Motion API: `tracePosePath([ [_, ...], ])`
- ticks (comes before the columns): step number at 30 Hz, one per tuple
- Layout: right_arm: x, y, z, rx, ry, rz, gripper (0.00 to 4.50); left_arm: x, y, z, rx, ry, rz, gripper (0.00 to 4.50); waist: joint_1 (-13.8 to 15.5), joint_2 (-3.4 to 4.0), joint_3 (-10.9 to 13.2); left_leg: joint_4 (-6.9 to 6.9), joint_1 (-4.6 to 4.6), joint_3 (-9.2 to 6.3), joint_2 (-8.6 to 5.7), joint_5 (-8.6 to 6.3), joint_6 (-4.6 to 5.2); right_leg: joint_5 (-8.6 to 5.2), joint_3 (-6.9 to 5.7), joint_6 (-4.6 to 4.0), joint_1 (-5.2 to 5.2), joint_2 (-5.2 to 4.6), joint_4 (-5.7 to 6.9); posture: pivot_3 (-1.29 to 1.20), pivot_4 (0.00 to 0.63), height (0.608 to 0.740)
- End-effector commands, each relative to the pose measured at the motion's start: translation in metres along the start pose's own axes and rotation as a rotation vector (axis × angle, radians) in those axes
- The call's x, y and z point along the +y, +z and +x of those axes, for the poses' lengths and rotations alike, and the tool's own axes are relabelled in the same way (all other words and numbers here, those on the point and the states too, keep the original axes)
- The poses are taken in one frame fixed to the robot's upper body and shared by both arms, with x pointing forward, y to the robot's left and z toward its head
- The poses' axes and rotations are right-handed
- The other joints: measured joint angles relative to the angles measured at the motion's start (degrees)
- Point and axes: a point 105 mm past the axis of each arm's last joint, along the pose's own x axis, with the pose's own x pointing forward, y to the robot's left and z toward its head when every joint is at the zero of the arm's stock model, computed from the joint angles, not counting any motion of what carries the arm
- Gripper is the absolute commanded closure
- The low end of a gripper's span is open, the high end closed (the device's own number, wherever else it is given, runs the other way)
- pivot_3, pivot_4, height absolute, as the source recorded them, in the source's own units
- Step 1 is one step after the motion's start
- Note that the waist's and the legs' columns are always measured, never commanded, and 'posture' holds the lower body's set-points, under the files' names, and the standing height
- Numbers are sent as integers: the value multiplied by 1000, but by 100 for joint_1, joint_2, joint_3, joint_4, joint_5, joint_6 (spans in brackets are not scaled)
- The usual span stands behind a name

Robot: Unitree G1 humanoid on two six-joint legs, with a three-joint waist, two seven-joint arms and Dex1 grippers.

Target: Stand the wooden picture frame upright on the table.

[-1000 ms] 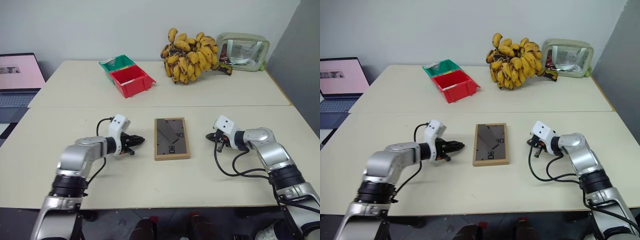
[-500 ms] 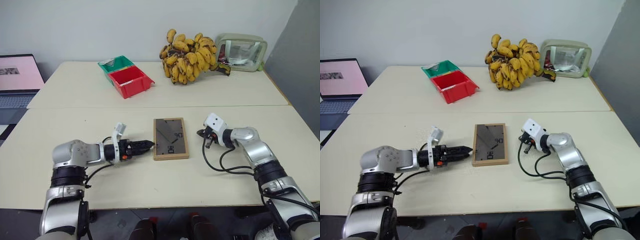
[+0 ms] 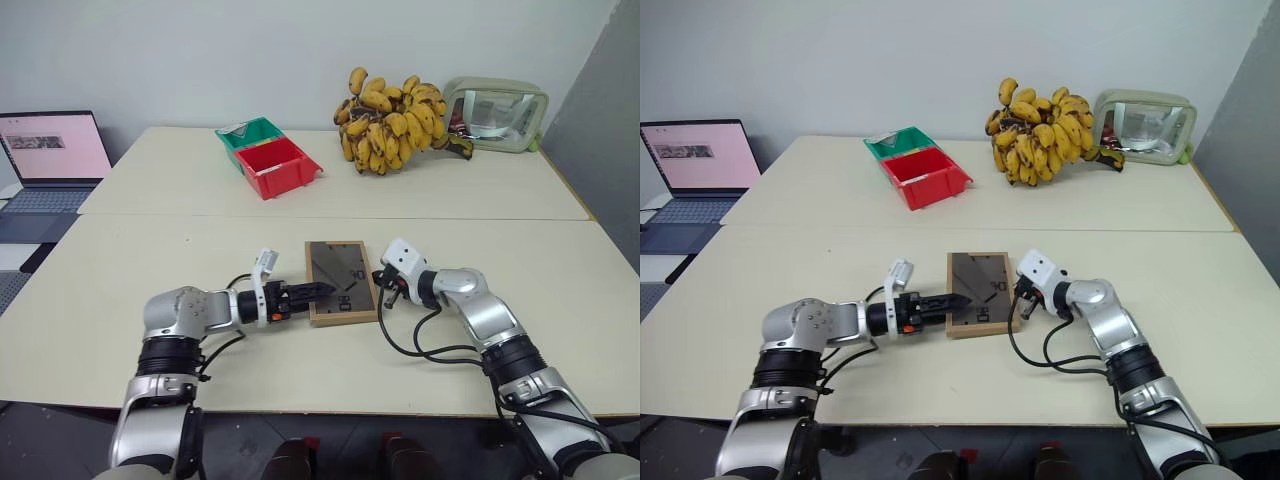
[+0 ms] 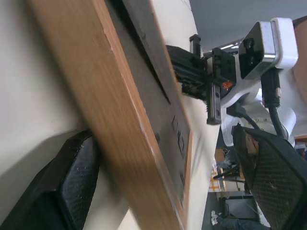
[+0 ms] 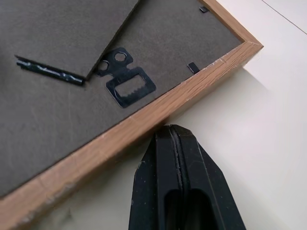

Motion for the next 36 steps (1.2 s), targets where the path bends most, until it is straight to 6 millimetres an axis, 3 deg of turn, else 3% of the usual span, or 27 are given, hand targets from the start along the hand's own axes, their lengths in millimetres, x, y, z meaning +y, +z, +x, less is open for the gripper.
tracePosePath([
  [1, -4, 5, -3, -14, -42, 10, 4500, -5, -20, 14, 65, -25, -52, 57, 2, 0, 0, 0, -1, 0, 0, 0, 0, 0, 0, 0, 0, 0, 0, 0, 150, 740],
  [7, -7, 3, -4, -7, -65, 29, 4500, -10, -29, 15, 68, -29, -54, 57, 2, 0, 0, -2, -3, -1, 1, 0, 0, 0, 0, 0, -3, 1, -1, 0, 150, 740],
  [15, -12, 0, -8, -1, -87, 31, 4500, 0, -19, 1, -5, 35, -47, 1489, -37, -1, 1, -5, -3, -1, 4, 0, 0, 0, 2, 0, -6, 6, -1, 0, 150, 740],
  [21, -19, -6, -15, 13, -103, 53, 4500, -6, -13, -7, -58, 30, -34, 2650, -81, -4, 3, -8, -5, -2, 6, 0, 0, 0, 2, 0, -9, 7, -1, 0, 150, 740],
  [24, -27, -9, -23, 11, -125, 58, 4500, -19, 0, -7, -117, 17, 2, 3162, -78, -6, 4, -8, -7, -3, 7, 0, -1, 0, 1, 0, -9, 7, -2, 0, 150, 740],
  [28, -43, -2, -41, -30, -145, 103, 4500, -28, 12, -4, -128, 88, 123, 3210, -59, -19, 12, -8, -12, -4, 6, 0, -1, 0, 0, 0, -10, 6, -3, 0, 150, 740],
  [31, -63, 1, -63, -47, -159, 121, 3919, -44, 27, -11, -134, 54, 157, 3210, -59, -24, 19, -9, -17, -1, 4, 0, -1, 0, 2, 0, -14, 6, -7, 0, 150, 740],
  [33, -77, 16, -85, -89, -113, 151, 3441, -51, 40, -26, -134, 63, 218, 3210, -64, -29, 28, -10, -23, -1, 4, 0, -1, 0, 0, 0, -23, 7, -8, 0, 150, 740],
  [36, -72, 62, -107, -195, 74, 158, 3338, -58, 58, -49, -144, 86, 309, 3210, -131, -24, 60, -18, -31, 5, 5, 0, -2, 0, 5, 0, -36, 10, -7, 0, 150, 740],
])
